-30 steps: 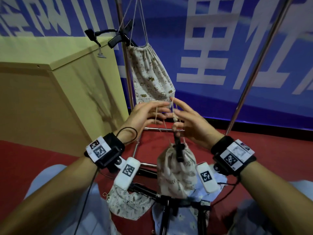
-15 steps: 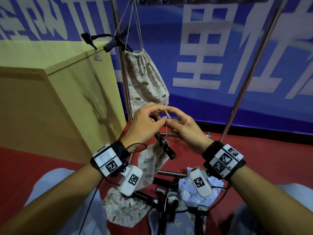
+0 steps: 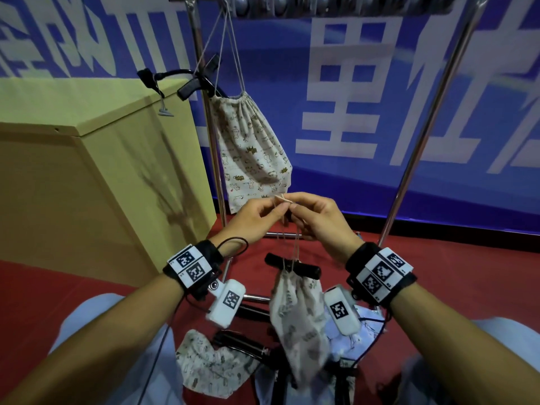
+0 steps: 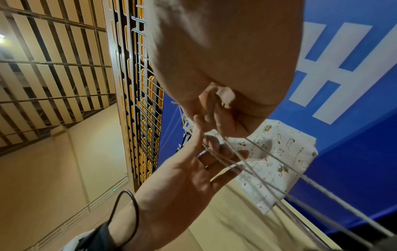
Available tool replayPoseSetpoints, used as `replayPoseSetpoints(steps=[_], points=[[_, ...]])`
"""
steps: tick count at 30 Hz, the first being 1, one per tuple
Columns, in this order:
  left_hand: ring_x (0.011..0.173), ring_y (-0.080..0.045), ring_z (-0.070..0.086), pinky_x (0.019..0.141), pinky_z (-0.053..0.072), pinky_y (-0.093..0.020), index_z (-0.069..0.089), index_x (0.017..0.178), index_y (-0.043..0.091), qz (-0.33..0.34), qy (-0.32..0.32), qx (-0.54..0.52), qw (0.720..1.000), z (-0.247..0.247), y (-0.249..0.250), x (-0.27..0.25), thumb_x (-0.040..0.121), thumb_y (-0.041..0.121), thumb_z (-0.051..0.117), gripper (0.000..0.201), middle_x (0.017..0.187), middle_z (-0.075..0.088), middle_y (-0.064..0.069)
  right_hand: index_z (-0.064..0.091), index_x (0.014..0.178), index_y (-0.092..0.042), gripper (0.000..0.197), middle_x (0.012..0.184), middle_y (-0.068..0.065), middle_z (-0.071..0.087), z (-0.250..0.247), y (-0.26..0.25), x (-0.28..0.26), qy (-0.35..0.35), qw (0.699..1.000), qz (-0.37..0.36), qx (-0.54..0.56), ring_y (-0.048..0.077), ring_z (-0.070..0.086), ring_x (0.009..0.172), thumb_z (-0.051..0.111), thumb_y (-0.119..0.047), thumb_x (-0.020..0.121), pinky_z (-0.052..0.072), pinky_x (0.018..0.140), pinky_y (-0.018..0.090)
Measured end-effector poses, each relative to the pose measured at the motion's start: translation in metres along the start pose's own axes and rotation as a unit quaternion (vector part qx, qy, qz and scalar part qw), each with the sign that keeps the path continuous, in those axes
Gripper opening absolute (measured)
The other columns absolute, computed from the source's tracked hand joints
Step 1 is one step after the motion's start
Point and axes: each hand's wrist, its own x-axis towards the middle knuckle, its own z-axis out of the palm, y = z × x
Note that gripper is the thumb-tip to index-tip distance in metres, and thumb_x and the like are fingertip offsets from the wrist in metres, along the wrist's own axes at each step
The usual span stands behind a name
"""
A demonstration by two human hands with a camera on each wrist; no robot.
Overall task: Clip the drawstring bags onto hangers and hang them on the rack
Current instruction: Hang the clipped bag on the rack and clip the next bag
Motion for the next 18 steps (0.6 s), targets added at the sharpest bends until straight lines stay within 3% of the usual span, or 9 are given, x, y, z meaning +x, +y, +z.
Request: replayPoseSetpoints(steps=[3, 6, 8, 10, 13, 14, 16, 18], points=[[0.072, -0.017, 0.061, 0.079, 0.049, -0.03, 0.06, 0.083, -0.004, -0.028, -0.015, -0.102, 0.994, 0.0, 0.004, 0.001, 0.099, 0.023, 0.063, 0.031, 0.072, 0.064, -0.014, 0.071, 0.114, -0.006, 0.022, 0.057, 0.002, 0.037, -0.008, -0.005, 0.0, -0.007, 1.0, -0.007, -0.01, 0.011, 0.028, 0.049, 0.054, -0.007, 0.101, 0.023, 0.042, 0.019], [0.043, -0.013, 0.033, 0.055, 0.045, -0.024, 0.046, 0.071, 0.011, -0.077, -0.022, -0.245, 0.966, 0.002, 0.015, 0.001, 0.099, 0.012, 0.059, 0.031, 0.052, 0.031, -0.001, 0.069, 0.11, -0.006, 0.015, 0.059, 0.003, 0.033, -0.024, -0.011, 0.001, -0.012, 0.999, -0.008, -0.042, 0.014, 0.024, 0.05, 0.06, -0.013, 0.1, 0.021, 0.044, 0.021], [0.039, -0.01, 0.021, 0.046, 0.027, -0.028, 0.043, 0.067, 0.016, -0.09, -0.049, -0.301, 0.948, 0.004, 0.022, 0.0, 0.099, 0.015, 0.057, 0.035, 0.052, 0.021, 0.002, 0.067, 0.105, -0.004, 0.016, 0.058, 0.001, 0.036, -0.039, -0.012, 0.002, -0.04, 0.993, -0.015, -0.108, 0.012, 0.026, 0.049, 0.065, -0.019, 0.098, 0.024, 0.043, 0.021], [0.038, -0.008, 0.017, 0.046, 0.012, -0.03, 0.042, 0.064, 0.016, -0.096, -0.054, -0.332, 0.937, 0.005, 0.025, 0.001, 0.099, 0.017, 0.056, 0.037, 0.05, 0.02, 0.003, 0.066, 0.095, 0.0, 0.02, 0.058, -0.006, 0.042, -0.053, -0.008, 0.001, -0.121, 0.967, -0.019, -0.223, 0.006, 0.032, 0.05, 0.067, -0.02, 0.097, 0.03, 0.047, 0.018], [0.036, -0.005, 0.017, 0.043, 0.01, -0.025, 0.054, 0.069, 0.01, -0.106, -0.06, -0.369, 0.921, 0.005, 0.027, 0.003, 0.099, 0.021, 0.054, 0.032, 0.045, 0.022, 0.008, 0.07, 0.089, -0.007, 0.023, 0.07, -0.004, 0.06, -0.068, 0.009, -0.002, -0.246, 0.89, 0.032, -0.382, 0.004, 0.048, 0.06, 0.066, -0.027, 0.098, 0.043, 0.06, 0.021], [0.036, -0.005, 0.017, 0.042, 0.011, -0.024, 0.056, 0.071, 0.009, -0.102, -0.061, -0.376, 0.919, 0.006, 0.027, 0.003, 0.098, 0.02, 0.054, 0.029, 0.045, 0.023, 0.009, 0.07, 0.09, -0.007, 0.026, 0.072, -0.001, 0.062, -0.071, 0.013, -0.003, -0.251, 0.887, 0.05, -0.384, 0.006, 0.05, 0.06, 0.062, -0.029, 0.1, 0.045, 0.059, 0.025], [0.036, -0.004, 0.018, 0.039, 0.015, -0.021, 0.055, 0.074, 0.009, -0.097, -0.049, -0.389, 0.915, 0.005, 0.026, 0.004, 0.096, 0.018, 0.055, 0.024, 0.045, 0.023, 0.009, 0.066, 0.086, -0.003, 0.035, 0.07, 0.004, 0.062, -0.071, 0.016, -0.004, -0.203, 0.918, 0.039, -0.339, 0.011, 0.052, 0.057, 0.053, -0.029, 0.105, 0.046, 0.057, 0.026], [0.035, -0.004, 0.019, 0.036, 0.015, -0.02, 0.054, 0.078, 0.01, -0.087, -0.029, -0.388, 0.917, 0.002, 0.022, 0.007, 0.097, 0.018, 0.054, 0.021, 0.047, 0.024, 0.008, 0.061, 0.079, -0.003, 0.044, 0.061, 0.001, 0.055, -0.064, 0.013, -0.004, -0.098, 0.957, -0.027, -0.271, 0.012, 0.047, 0.054, 0.046, -0.033, 0.107, 0.042, 0.055, 0.027]])
